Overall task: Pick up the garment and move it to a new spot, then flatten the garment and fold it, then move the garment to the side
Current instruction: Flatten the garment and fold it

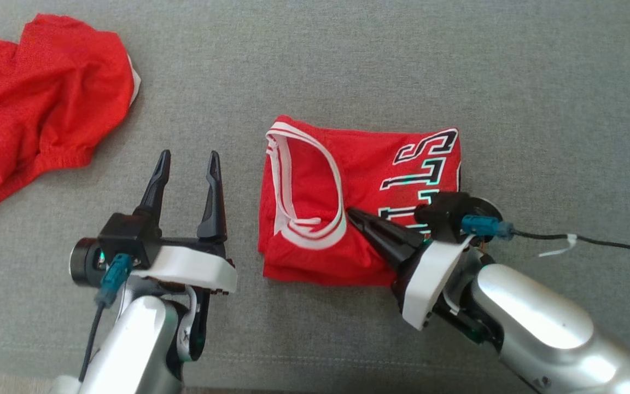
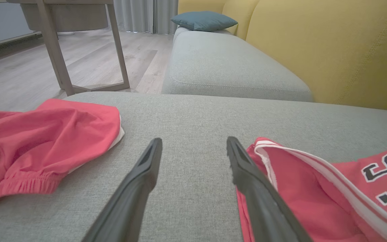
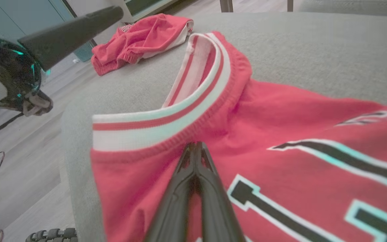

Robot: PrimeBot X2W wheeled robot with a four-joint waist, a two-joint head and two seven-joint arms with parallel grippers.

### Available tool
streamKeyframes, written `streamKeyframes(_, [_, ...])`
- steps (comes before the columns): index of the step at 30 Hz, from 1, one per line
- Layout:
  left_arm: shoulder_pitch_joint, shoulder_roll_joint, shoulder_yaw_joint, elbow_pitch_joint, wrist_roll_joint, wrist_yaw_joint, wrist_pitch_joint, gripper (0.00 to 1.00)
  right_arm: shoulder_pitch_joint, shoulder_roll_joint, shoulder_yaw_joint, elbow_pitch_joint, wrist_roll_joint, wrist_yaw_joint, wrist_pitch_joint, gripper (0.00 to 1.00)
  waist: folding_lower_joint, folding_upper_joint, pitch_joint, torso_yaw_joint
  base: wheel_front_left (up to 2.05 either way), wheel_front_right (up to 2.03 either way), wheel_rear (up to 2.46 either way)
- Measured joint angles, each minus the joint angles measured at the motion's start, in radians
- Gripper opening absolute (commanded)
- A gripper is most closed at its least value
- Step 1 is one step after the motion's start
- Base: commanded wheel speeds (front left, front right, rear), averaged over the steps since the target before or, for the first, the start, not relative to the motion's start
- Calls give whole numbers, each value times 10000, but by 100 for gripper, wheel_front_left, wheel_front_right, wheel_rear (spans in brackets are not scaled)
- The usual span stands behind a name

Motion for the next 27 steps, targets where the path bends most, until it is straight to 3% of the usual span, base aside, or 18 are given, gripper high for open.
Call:
streamKeyframes(12, [5, -236, 119, 4, 150, -174, 0, 100, -15, 234, 169, 445, 0, 0, -100, 0, 0, 0, 163, 84, 0, 0, 0])
streamKeyframes(20, [5, -368, 253, 63, 238, -336, 0, 100, -13, 838, -464, 1480, -222, 0, -548, 0, 0, 0, 166, 104, 0, 0, 0])
streamKeyframes(27, [21, -453, 334, 100, 326, -424, 0, 100, 123, 930, -1066, 1812, -326, 0, -880, 0, 0, 0, 87, 68, 0, 0, 0])
